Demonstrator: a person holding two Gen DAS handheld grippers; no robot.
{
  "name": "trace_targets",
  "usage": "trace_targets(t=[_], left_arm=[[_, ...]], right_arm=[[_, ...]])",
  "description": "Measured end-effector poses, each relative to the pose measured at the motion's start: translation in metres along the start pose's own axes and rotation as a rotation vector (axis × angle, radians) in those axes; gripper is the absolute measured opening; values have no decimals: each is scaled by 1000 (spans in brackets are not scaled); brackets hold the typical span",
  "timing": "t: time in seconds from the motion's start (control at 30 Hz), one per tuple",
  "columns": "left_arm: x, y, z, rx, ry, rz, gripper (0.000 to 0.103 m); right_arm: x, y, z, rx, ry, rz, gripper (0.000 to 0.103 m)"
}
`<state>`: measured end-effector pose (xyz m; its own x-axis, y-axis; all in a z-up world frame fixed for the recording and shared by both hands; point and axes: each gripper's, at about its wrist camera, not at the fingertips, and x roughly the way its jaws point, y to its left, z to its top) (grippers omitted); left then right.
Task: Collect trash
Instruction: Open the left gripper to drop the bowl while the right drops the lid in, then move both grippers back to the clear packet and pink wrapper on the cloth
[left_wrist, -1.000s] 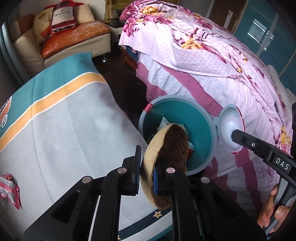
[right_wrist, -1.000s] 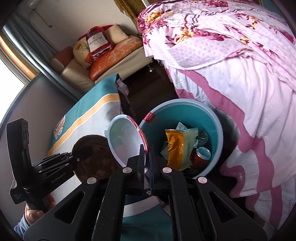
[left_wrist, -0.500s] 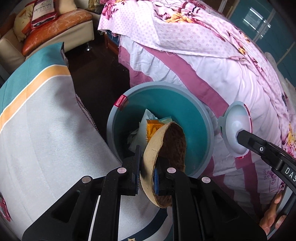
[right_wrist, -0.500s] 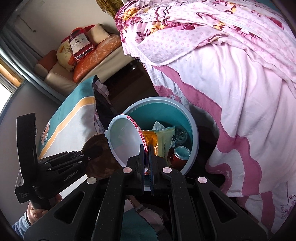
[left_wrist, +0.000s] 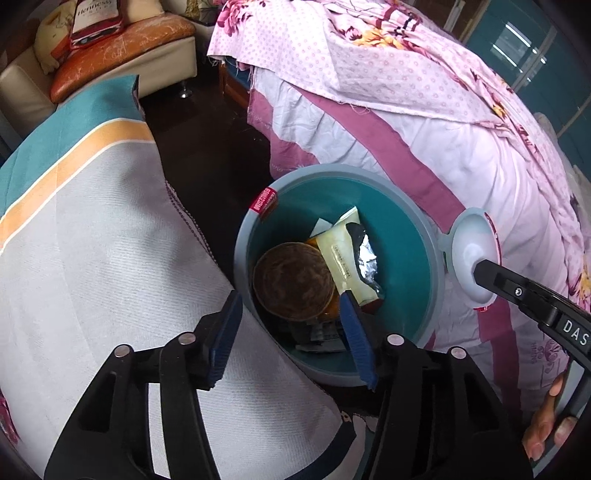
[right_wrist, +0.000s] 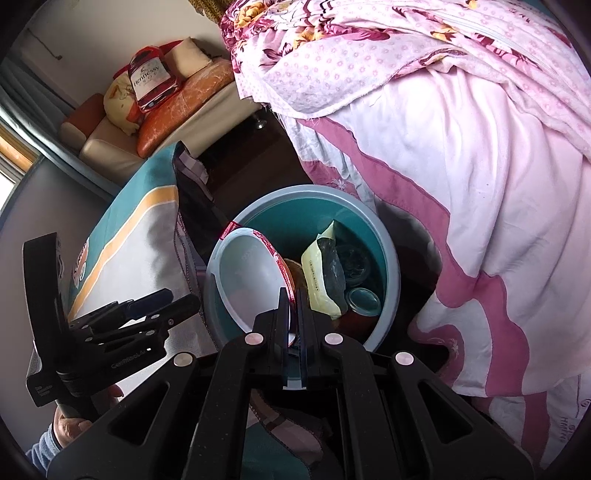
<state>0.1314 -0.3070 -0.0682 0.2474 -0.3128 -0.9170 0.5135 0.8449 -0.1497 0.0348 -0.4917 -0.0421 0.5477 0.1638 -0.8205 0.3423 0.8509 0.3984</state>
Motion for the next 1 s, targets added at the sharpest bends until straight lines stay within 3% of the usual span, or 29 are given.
trace_targets(t=[0.17,0.43,0.57,0.7,0.83,1.0], left_arm=[[-19,8,-4,-19,-46,2,78],[-30,20,-8,-61,-51,-23,80],[-33,25,-10,-75,-54,-30,87],[-38,30,-14,-85,-63,-38,90],[-41,39,-20,-102,-60,-48,90],[-50,54,-30,-130,-67,-57,90]], right_arm=[[4,2,2,-7,9,-14,4],[15,9,4,-8,37,-32,11],[16,14,4,-13,35,-44,42],[14,19,3,-13,33,-62,61],[11,23,1,-9,34,-79,73],[9,36,-4,-10,47,-87,74]])
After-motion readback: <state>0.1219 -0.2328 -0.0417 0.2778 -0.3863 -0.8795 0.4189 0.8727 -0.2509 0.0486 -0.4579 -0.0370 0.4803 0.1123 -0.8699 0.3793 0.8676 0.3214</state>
